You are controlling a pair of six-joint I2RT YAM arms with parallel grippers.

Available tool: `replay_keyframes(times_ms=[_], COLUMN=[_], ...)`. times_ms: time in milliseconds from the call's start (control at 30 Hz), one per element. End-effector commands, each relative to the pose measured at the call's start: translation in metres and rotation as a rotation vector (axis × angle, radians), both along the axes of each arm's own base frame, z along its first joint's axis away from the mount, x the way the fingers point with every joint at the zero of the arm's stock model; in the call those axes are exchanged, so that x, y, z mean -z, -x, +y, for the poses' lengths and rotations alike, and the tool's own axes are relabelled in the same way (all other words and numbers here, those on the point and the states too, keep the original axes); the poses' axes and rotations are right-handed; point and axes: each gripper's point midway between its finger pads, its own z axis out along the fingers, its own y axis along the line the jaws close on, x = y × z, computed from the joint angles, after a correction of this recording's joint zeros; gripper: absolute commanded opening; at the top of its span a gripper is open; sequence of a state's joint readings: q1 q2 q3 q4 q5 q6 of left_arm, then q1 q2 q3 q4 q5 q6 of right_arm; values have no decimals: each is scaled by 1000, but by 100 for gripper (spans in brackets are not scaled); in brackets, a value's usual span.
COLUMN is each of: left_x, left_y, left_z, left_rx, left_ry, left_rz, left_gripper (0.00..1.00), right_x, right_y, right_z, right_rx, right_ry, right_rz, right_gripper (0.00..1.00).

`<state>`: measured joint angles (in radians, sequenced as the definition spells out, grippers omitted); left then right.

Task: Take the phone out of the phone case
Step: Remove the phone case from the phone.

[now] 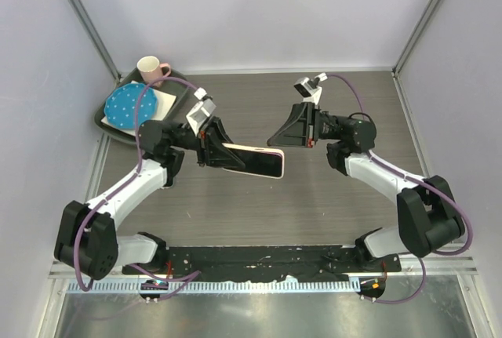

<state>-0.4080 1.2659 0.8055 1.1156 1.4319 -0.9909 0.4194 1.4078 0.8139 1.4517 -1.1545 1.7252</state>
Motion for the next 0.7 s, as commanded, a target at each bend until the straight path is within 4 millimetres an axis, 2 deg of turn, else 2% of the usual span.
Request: replay_keyframes(times_ms=[0, 133, 300, 400, 433, 533, 667], left_x=[-35, -33, -35, -35, -35, -36, -36], left_y=[27, 23, 15, 12, 13, 8, 1], left_z=[-13, -14, -11, -7, -6, -3, -2], left_rx=[50, 32, -8, -38, -42, -70, -104], left_ry=[119, 131, 141, 151, 154, 157, 155], left_rz=[-155, -149, -141, -148, -151, -144, -127], left_gripper=[0, 0, 0, 0, 0, 1, 0], right_x=[-2, -5, 8, 5, 3, -6, -14], right_y=[9, 17, 9, 13, 13, 13, 2], right_z=[7, 4, 7, 4, 4, -2, -9], right_rx=[23, 33, 86, 92, 93, 104, 146], right_ry=[-104, -95, -17, -4, -4, -3, 6], right_rz=[-237, -277, -314, -374, -382, -412, -437], right_gripper=[1, 1, 2, 9, 18, 35, 42])
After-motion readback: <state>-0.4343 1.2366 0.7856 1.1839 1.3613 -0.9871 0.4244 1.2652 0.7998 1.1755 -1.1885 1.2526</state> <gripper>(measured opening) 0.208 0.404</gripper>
